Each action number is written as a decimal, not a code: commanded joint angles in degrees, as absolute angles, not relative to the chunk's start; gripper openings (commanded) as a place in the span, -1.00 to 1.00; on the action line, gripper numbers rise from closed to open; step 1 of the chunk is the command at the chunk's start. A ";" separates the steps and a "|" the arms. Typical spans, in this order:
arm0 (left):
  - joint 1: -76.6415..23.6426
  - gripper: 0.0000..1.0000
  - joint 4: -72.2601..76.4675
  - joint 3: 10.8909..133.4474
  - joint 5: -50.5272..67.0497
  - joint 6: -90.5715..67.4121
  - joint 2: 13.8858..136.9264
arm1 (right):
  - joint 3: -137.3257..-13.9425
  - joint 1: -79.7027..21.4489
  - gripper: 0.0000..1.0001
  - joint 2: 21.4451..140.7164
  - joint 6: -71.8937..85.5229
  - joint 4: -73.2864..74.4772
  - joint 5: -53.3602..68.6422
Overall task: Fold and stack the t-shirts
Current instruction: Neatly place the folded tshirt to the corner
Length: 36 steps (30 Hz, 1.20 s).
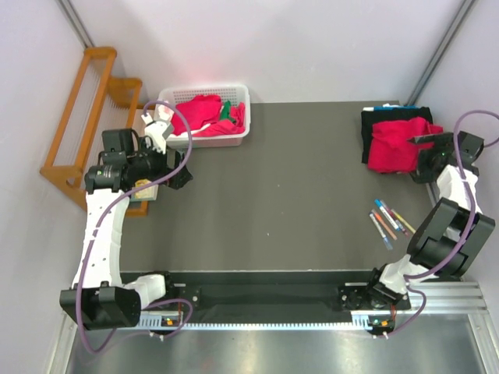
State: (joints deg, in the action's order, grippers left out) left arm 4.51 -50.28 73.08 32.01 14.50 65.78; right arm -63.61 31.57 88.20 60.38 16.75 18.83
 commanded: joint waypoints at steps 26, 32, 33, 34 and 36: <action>5.01 0.98 -56.60 88.77 31.73 12.83 73.30 | -76.73 25.84 0.99 91.12 56.08 15.31 24.87; 5.01 0.98 -57.04 90.17 31.82 10.99 74.27 | -80.14 25.93 0.99 104.72 55.37 11.69 26.36; 5.01 0.98 -57.22 90.44 31.73 10.81 74.53 | -82.94 25.93 0.99 107.11 55.46 10.73 28.02; 5.01 0.98 -57.39 90.87 31.73 10.64 74.71 | -84.53 26.01 1.00 109.49 55.63 10.46 28.38; 5.01 0.98 -57.65 91.05 31.55 10.55 74.88 | -89.00 26.02 0.99 116.35 56.33 7.06 30.40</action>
